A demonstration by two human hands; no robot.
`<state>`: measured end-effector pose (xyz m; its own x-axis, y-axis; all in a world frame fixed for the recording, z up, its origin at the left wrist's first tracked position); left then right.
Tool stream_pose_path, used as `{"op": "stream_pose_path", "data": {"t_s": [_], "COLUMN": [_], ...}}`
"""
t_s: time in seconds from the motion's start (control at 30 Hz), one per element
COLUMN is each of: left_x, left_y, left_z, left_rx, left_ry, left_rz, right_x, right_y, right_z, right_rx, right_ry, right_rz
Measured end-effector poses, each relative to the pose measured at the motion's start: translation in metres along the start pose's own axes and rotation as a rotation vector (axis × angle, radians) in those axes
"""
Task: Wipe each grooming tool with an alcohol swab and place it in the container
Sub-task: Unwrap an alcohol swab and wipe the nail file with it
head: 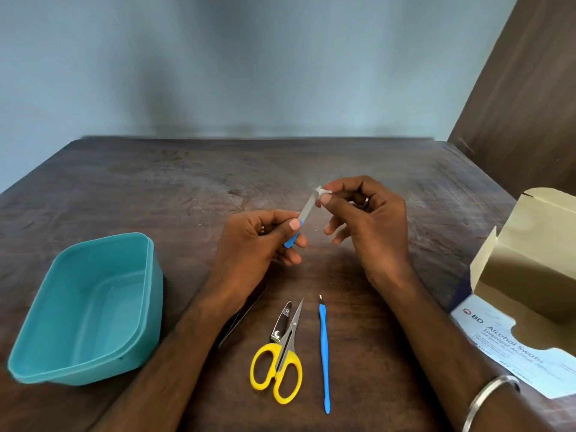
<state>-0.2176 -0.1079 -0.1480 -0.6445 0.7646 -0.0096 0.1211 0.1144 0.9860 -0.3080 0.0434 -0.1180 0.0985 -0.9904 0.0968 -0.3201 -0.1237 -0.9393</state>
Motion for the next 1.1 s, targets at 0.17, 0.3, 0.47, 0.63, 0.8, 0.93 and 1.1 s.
{"op": "stream_pose_path", "data": {"t_s": [0.17,0.3,0.47,0.63,0.8,0.93,1.1], "left_x": [-0.005,0.0,0.003,0.001,0.003,0.002,0.003], "left_y": [-0.008,-0.008,-0.009,-0.009,-0.011,-0.009,-0.009], "left_z": [-0.003,0.0,0.001,0.0,0.0,0.0,0.001], "left_rx": [-0.081,-0.102,-0.118,-0.114,-0.118,-0.121,-0.116], "left_ry": [0.023,-0.032,-0.044,-0.041,-0.047,-0.041,-0.056], "left_rz": [0.101,0.147,0.175,0.181,0.175,0.181,0.149], "right_x": [0.02,0.025,0.016,0.023,0.011,0.017,0.006], "right_y": [0.006,0.001,-0.002,-0.001,-0.003,-0.001,-0.005], "right_z": [0.01,0.013,0.008,0.012,0.006,0.009,0.004], "right_rx": [0.016,-0.048,-0.052,-0.068,-0.05,-0.039,-0.045], "right_ry": [-0.168,-0.187,-0.122,-0.168,-0.075,-0.122,-0.023], "right_rz": [0.047,0.077,0.023,0.046,0.008,0.037,-0.009]}}
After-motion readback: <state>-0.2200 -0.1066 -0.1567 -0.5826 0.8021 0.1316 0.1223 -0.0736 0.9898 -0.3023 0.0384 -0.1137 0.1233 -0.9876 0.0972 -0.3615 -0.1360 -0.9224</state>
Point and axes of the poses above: each hand's wrist, its own z-axis away from the middle knuckle, its own x-axis out of the palm, y = z × x, the point moved 10 cm from there along -z, towards the middle knuckle, and after that the axes turned 15 degrees about y, right-handed, at the moved point
